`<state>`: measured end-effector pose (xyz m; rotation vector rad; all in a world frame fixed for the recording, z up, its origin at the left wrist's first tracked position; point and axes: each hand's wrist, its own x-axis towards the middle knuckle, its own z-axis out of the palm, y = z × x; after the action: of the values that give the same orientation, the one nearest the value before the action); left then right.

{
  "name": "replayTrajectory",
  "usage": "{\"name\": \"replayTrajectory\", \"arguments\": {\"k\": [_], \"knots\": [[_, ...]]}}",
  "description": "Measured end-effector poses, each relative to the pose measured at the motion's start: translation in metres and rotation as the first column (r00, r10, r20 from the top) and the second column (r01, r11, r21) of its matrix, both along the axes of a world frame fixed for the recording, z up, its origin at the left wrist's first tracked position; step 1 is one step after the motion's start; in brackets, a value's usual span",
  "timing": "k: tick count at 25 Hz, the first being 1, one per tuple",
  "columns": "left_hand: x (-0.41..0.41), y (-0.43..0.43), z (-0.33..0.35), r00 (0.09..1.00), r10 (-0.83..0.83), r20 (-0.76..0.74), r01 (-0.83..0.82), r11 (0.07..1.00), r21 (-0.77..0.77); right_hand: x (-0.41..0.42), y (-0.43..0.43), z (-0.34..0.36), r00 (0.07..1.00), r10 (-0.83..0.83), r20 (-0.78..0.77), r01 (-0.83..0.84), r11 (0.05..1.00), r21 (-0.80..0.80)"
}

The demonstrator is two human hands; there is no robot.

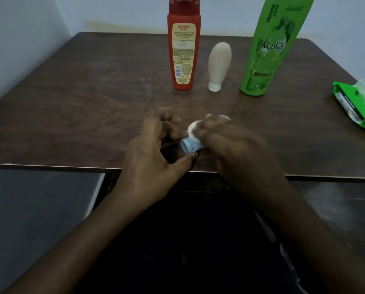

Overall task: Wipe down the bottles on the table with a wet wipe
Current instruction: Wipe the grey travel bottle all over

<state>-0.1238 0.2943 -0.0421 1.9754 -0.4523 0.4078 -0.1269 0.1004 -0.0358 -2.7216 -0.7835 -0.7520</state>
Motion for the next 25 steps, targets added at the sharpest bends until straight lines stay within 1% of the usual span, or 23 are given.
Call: {"name": "replayTrajectory", "arguments": {"k": [2,3,4,5,8,9,12,13,14,16,18,19,20,23,25], "knots": [[0.001,0.0,-0.001,1.0,-0.028,0.0,0.028,1.0,-0.011,0.014,-0.019,0.006,0.989,-0.15,0.015,0.149,0.986,0.069],[0.0,0.0,-0.001,1.0,-0.031,0.005,0.031,0.999,-0.008,0.018,-0.024,0.008,0.979,-0.204,0.022,0.2,0.974,0.104],[0.0,0.001,-0.001,0.999,-0.032,0.006,0.032,0.999,-0.008,0.017,-0.021,0.008,0.976,-0.215,0.034,0.21,0.97,0.119],[0.0,0.001,-0.001,0.999,-0.034,0.002,0.034,0.999,-0.01,0.011,-0.011,0.007,0.981,-0.188,0.046,0.183,0.978,0.101],[-0.002,0.001,0.0,1.0,-0.027,-0.012,0.027,1.0,0.003,-0.008,0.012,0.0,0.999,-0.017,0.051,0.017,1.0,0.001],[-0.002,0.001,0.0,1.0,-0.03,-0.006,0.03,1.0,-0.001,-0.005,0.007,0.003,0.999,-0.027,0.024,0.028,1.0,-0.001],[0.0,0.0,-0.001,0.999,-0.032,0.012,0.032,1.0,0.002,0.02,-0.025,0.009,0.971,-0.238,-0.007,0.238,0.967,0.09],[0.0,0.0,-0.001,0.999,-0.027,0.019,0.026,1.0,0.008,0.022,-0.027,0.009,0.961,-0.275,-0.01,0.274,0.956,0.108],[0.0,0.0,-0.001,0.999,-0.023,0.024,0.022,1.0,0.009,0.018,-0.021,0.008,0.961,-0.275,0.004,0.273,0.956,0.105],[-0.001,0.001,-0.001,1.0,-0.015,0.013,0.015,1.0,0.003,0.003,0.003,0.006,0.983,-0.174,0.059,0.169,0.983,0.07],[-0.002,0.0,0.001,1.0,-0.016,0.003,0.016,1.0,0.013,-0.012,0.018,0.007,0.998,-0.041,0.038,0.04,0.999,0.032],[-0.002,-0.001,0.001,1.0,-0.019,0.006,0.018,1.0,0.013,-0.011,0.014,0.008,0.999,-0.027,0.018,0.026,0.999,0.023],[-0.002,-0.001,0.001,1.0,-0.024,0.008,0.024,1.0,0.003,-0.004,0.007,0.008,0.998,-0.058,0.02,0.057,0.998,0.033],[-0.001,0.0,-0.001,0.999,-0.024,0.036,0.024,1.0,0.017,0.02,-0.023,0.001,0.97,-0.241,0.0,0.239,0.962,0.128],[-0.001,-0.001,-0.001,0.998,-0.013,0.069,0.008,0.998,0.07,0.025,-0.025,0.0,0.964,-0.263,-0.047,0.267,0.947,0.177]]}}
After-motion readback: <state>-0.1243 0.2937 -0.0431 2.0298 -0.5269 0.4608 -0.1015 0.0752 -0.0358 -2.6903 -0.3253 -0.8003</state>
